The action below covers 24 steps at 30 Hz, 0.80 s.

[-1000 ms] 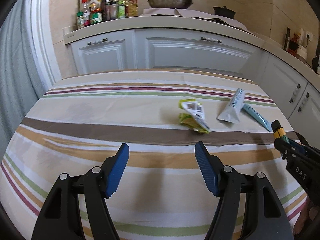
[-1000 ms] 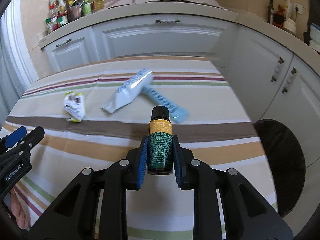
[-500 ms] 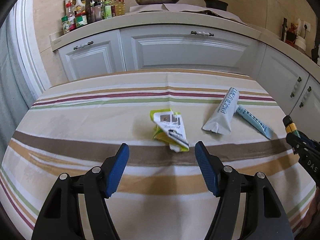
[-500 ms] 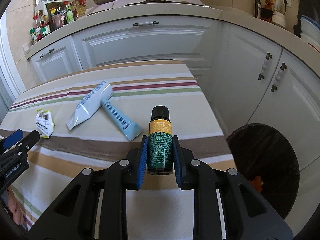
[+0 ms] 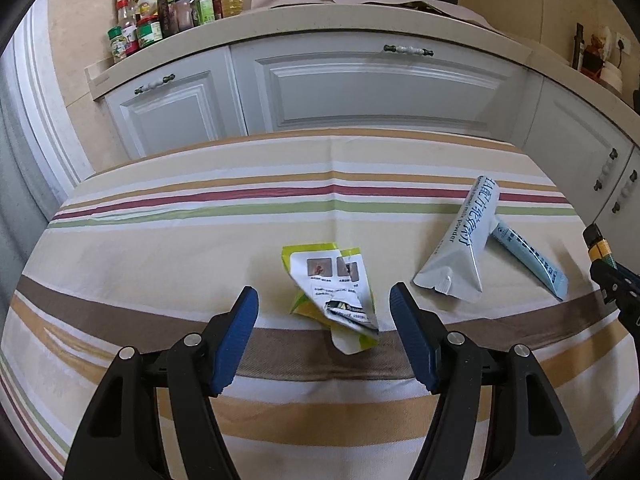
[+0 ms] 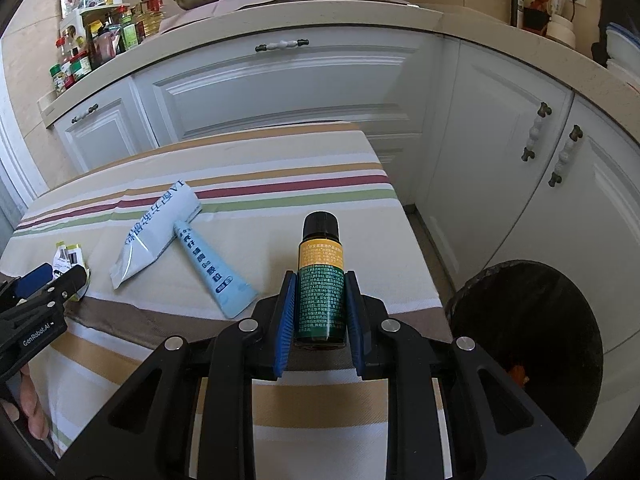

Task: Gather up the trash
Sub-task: 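Grasp the yellow snack wrapper with the left tool while the right tool holds the bottle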

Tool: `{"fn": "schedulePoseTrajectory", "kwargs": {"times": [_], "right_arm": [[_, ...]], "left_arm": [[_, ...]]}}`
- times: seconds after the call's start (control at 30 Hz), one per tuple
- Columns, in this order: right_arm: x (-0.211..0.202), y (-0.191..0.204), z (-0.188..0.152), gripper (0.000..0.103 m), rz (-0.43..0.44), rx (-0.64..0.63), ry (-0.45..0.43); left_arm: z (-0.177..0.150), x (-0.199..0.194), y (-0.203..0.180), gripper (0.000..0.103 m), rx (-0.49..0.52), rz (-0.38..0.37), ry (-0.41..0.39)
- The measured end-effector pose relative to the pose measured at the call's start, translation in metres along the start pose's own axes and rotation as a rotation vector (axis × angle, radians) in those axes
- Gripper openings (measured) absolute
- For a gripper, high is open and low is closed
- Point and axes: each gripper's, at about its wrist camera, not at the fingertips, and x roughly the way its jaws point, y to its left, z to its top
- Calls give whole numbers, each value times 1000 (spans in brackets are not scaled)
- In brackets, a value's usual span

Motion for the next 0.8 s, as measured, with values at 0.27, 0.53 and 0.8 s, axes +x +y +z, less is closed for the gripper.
{"fn": "schedulePoseTrajectory", "kwargs": {"times": [0.27,0.53,0.8], "right_arm": [[-1,-1,-1,23,1,-2,5],[-9,1,-3,23,2,-1,-5],[-30,6,-13,23,13,-1,-24]], "left_arm": [[0,4,-4,39,19,-28,22],[-2,-2,-4,29,21,-35,6],[-13,-22,-3,26,26,-37,-15]]}}
